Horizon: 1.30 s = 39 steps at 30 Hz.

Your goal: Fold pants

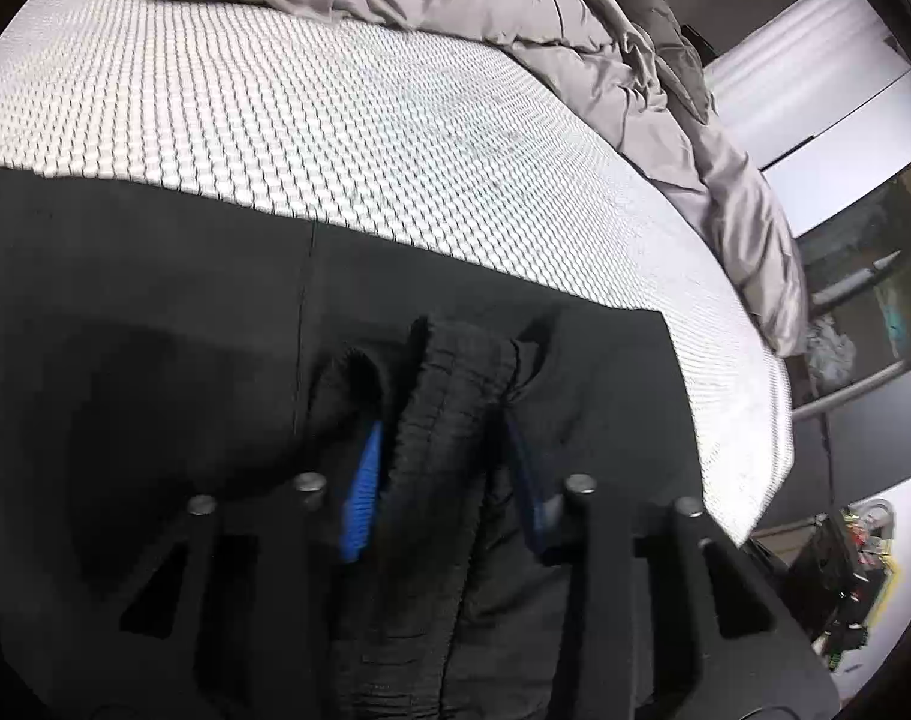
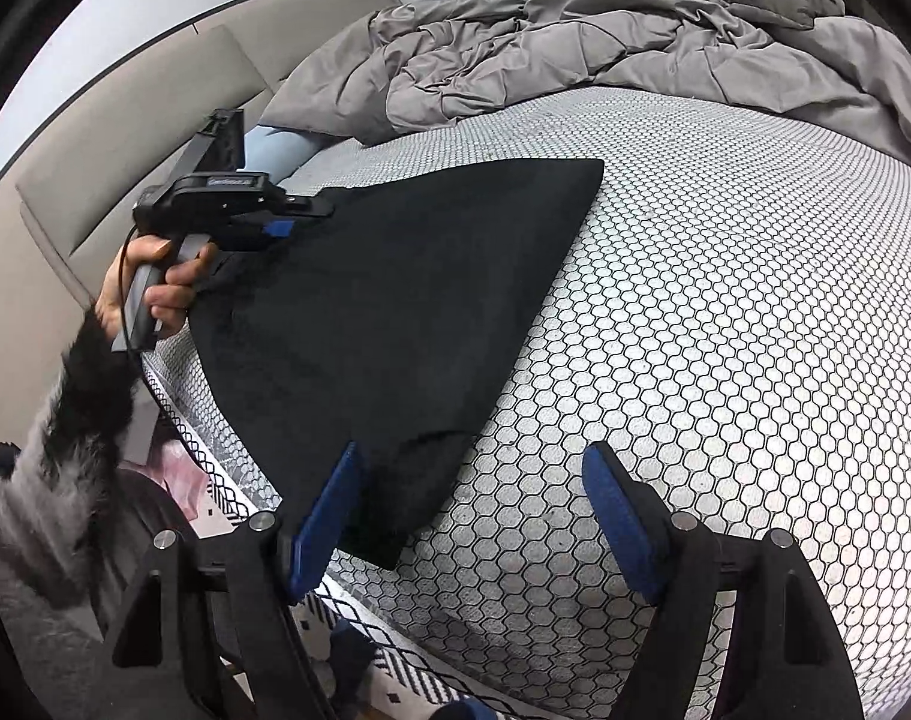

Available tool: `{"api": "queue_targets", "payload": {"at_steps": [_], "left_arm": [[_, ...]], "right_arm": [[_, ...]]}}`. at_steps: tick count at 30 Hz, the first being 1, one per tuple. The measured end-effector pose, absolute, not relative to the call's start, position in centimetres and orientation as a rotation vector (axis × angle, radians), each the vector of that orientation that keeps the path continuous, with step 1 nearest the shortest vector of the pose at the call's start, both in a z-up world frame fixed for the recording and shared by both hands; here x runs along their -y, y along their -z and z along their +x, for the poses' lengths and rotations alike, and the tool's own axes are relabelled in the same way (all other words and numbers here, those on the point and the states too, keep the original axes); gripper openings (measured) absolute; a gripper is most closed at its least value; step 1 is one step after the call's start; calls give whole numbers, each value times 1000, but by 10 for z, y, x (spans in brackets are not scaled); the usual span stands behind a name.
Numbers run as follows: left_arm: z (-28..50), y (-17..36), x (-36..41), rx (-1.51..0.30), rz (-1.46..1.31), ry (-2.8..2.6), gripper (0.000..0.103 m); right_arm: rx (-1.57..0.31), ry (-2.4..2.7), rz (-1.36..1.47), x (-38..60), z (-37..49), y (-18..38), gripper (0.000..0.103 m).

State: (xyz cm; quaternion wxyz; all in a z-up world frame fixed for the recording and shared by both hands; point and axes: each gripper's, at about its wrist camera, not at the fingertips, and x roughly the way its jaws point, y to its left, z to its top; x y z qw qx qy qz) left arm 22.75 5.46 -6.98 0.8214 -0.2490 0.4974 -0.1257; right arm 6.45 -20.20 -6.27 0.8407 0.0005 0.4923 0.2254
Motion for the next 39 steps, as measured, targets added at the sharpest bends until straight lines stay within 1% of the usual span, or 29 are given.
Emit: {"api": "queue_targets", "payload": {"at_steps": [1, 2, 4, 7, 9, 10, 12, 13, 14, 15, 16, 17, 20, 22, 24, 25, 26, 28, 29, 30, 31, 32, 33, 36, 37, 39], "left_arm": [[227, 69, -50, -1038, -497, 253, 21], [227, 68, -47, -1021, -481, 249, 15], [226, 57, -47, -979, -477, 259, 12], [221, 32, -49, -876, -495, 270, 11], [225, 28, -53, -870, -487, 232, 12], [228, 34, -58, -897, -483, 186, 14], [236, 51, -60, -973, -466, 122, 18], [238, 60, -63, -1011, -474, 104, 24], [238, 62, -63, -1016, -483, 92, 30], [233, 58, -64, -1002, -485, 79, 34], [229, 55, -65, -991, -474, 68, 41], [220, 47, -63, -975, -444, 50, 43], [186, 27, -52, -912, -364, 30, 65], [161, 14, -33, -905, -295, 58, 67], [147, 6, -8, -888, -247, 101, 70], [139, 4, 14, -871, -229, 144, 74], [135, 4, 33, -861, -219, 181, 75], [137, 10, 84, -871, -187, 299, 75], [138, 15, 103, -886, -166, 356, 75], [141, 21, 121, -902, -148, 405, 75], [145, 29, 140, -931, -127, 437, 73], [152, 40, 156, -984, -110, 429, 62], [154, 46, 165, -1014, -96, 409, 59], [164, 57, 179, -1026, -93, 358, 59], [166, 55, 179, -1026, -107, 356, 59], [172, 52, 176, -1026, -140, 360, 59]], "right_arm": [[-1041, -478, -1, 203, 63, 62, 78], [-1043, -480, -5, 202, 62, 62, 78], [-1045, -483, -11, 203, 61, 64, 78], [-1045, -482, 2, 209, 58, 64, 78], [-1042, -480, 16, 214, 57, 63, 78], [-1041, -479, 24, 211, 61, 65, 78], [-1037, -473, 30, 217, 59, 65, 78], [-1037, -469, 34, 220, 57, 65, 78], [-1037, -466, 45, 223, 56, 65, 78], [-1036, -467, 60, 227, 55, 64, 77], [-1035, -474, 78, 231, 53, 62, 78], [-1033, -485, 104, 236, 50, 59, 77], [-1035, -558, 199, 243, 42, 53, 75], [-1035, -599, 233, 241, 38, 49, 67], [-1040, -629, 250, 233, 38, 48, 63], [-1054, -637, 266, 226, 40, 51, 60], [-1071, -635, 276, 221, 44, 54, 57], [-1114, -608, 292, 214, 49, 64, 43], [-1137, -588, 300, 209, 54, 69, 38], [-1146, -568, 307, 207, 55, 73, 23], [-1148, -557, 307, 204, 54, 75, 17], [-1145, -549, 295, 201, 52, 74, 15], [-1138, -542, 285, 200, 48, 73, 11], [-1138, -518, 267, 201, 31, 69, 8], [-1153, -506, 283, 203, 23, 73, 3], [-1193, -520, 312, 202, 13, 83, 3]]}}
